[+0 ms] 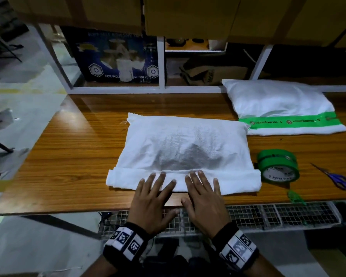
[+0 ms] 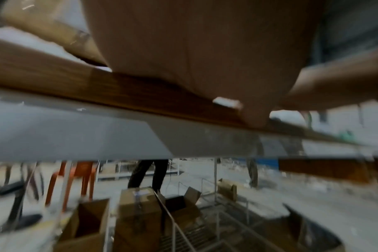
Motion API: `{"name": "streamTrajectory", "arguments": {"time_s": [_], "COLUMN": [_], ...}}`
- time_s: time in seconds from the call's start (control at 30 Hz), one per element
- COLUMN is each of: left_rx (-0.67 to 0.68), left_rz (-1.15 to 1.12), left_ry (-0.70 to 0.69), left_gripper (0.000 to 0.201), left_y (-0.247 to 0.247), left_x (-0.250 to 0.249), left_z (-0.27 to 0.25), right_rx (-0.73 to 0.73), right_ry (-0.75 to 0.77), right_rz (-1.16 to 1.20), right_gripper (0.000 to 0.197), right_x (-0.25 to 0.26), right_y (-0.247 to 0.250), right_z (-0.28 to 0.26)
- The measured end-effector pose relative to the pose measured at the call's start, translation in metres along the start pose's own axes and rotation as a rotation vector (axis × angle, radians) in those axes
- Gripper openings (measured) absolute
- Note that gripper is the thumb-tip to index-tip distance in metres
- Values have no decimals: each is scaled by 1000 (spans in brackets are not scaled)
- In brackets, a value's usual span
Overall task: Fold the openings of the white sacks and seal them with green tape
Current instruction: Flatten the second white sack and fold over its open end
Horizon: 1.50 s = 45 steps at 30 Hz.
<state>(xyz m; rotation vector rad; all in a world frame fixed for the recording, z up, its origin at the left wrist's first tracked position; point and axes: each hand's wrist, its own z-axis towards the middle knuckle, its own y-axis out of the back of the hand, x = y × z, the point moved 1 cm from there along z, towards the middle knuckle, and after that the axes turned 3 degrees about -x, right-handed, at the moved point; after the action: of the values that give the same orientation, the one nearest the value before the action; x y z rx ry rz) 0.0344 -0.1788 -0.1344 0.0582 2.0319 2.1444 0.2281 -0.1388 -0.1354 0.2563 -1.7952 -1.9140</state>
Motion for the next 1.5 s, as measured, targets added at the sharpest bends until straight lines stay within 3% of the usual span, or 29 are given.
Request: {"name": "streamTrajectory", "arguments": {"time_s": [0.1,0.3,0.43,0.57,0.7,0.8,0.87,1.0,1.1,1.2,1.27,1.3,1.37,1.43,1.5], "left_rx": [-38,-8,14,48,80,134,148,110,86,146,78,7,-100,-6,116], "left_rz": [-7,-1,18,11,13,-2,20,-7,-17,22,37,59,68,17,-34], "left_ry": [25,102,119,176,229,250,241,246,392,549,643,633,470,235,157], "left_gripper": [74,74,75,88,89,87,86,85,89,91,96,93,83,78,81], "left_y": [7,7,9,9,13,16,15,12,17,25,36,42,48,34,13], "left_x": [3,7,3,4,13,13,13,37,74,106,105,95,63,30,15], "left_z": [0,-6,-6,1,15,25,24,10,-4,-19,-28,-31,-31,-25,-17], "right_rx": [32,2,19,74,175,124,175,213,205,217,213,205,187,170,143], "right_ry": [-53,-347,-411,-365,-345,-145,29,11,14,18,12,8,3,-1,2], "right_rz": [-4,-55,-61,-47,-233,-154,-34,-32,-67,-63,-67,-69,-83,-101,-103], "right_gripper": [65,68,69,77,74,66,63,67,69,69,70,71,71,69,66], "right_x": [-11,-85,-92,-91,-71,-28,-1,13,9,11,15,18,24,30,32], "right_y": [3,20,21,21,41,48,36,1,-7,-4,-2,-1,-1,-2,-4], "right_z": [-5,-43,-44,-11,19,37,51,57,54,53,47,42,31,24,23]}}
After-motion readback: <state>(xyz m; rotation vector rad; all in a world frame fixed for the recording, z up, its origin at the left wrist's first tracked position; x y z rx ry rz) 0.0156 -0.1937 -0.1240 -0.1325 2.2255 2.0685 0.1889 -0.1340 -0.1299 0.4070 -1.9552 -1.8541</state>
